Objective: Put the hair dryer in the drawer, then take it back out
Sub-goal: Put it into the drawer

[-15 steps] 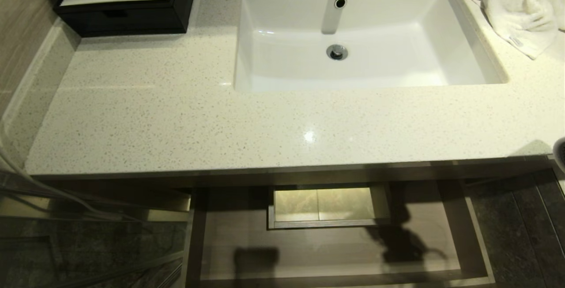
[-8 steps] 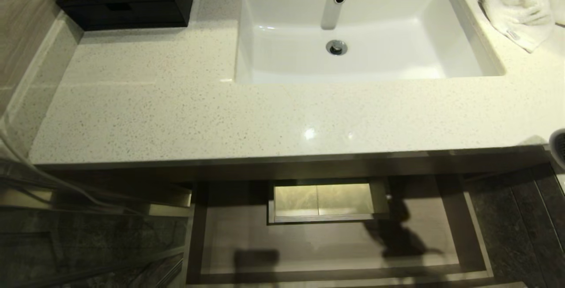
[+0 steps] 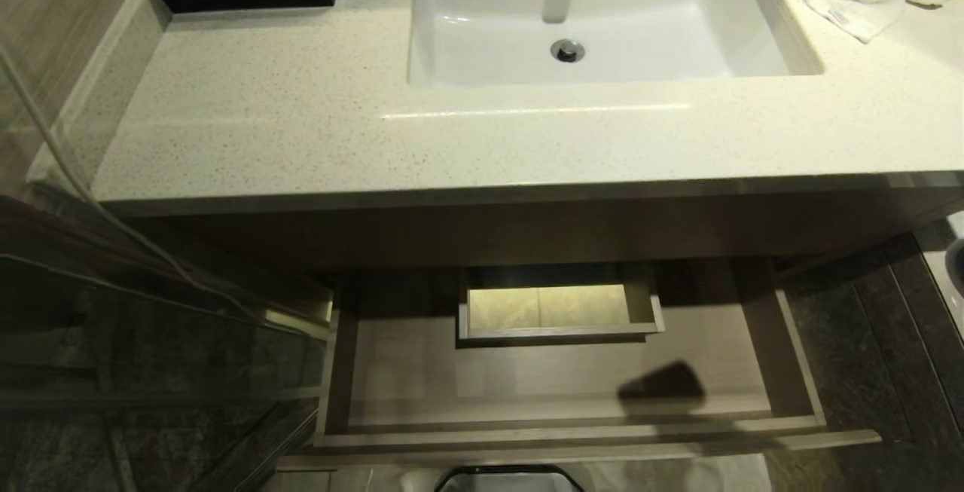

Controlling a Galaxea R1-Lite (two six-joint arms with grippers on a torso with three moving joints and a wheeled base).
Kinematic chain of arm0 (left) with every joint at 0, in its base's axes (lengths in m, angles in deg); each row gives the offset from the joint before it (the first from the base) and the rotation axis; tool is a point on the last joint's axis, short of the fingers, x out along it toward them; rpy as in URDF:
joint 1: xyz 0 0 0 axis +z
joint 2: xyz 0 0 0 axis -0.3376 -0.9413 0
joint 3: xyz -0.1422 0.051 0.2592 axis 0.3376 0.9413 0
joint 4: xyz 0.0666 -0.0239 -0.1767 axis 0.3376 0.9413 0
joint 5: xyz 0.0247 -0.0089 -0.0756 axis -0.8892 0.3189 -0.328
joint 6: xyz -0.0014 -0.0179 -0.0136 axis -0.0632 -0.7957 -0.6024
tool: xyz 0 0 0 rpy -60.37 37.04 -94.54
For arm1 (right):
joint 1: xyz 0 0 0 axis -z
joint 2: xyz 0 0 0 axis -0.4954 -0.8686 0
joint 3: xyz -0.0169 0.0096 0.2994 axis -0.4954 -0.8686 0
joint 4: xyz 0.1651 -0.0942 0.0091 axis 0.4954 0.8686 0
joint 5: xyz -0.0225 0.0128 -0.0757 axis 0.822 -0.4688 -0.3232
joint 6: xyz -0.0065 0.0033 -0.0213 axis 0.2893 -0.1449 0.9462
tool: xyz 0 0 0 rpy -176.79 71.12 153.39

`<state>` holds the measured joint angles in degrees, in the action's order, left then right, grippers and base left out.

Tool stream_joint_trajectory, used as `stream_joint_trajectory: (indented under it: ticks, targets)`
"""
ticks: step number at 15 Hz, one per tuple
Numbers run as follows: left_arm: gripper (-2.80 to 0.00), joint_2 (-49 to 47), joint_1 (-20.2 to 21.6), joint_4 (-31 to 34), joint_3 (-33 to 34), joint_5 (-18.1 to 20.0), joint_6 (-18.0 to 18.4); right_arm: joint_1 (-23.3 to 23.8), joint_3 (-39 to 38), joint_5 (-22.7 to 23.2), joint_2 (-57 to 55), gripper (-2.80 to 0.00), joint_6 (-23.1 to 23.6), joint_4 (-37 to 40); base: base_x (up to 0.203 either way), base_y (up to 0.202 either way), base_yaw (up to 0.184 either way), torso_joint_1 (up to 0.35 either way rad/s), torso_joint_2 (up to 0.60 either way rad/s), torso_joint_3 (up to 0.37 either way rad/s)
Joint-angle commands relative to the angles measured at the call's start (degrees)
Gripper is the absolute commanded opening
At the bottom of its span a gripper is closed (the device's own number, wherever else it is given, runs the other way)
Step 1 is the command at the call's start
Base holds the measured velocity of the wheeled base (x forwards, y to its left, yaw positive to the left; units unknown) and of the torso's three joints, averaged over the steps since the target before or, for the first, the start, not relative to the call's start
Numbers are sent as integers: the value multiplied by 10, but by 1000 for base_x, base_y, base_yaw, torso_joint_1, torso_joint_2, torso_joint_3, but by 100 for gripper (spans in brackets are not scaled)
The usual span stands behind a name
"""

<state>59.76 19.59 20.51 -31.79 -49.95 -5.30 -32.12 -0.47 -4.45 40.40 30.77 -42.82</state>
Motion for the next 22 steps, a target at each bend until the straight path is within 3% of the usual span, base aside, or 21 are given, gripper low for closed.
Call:
stream_joint_trajectory:
  ticks: [1, 9, 22]
  targets:
    - [-280, 0, 0, 0, 1, 0, 0, 0, -9, -1, 13, -280, 0, 2, 0, 0, 0, -296, 28, -265]
    - [-280, 0, 0, 0, 0, 0, 0, 0, -44, -18, 38, -280, -13, -4, 0, 0, 0, -273, 62, -207]
    - [-280, 0, 0, 0, 1, 0, 0, 0, -101, -22, 44, -280, -12, -38, 0, 0, 0, -252, 447, 189]
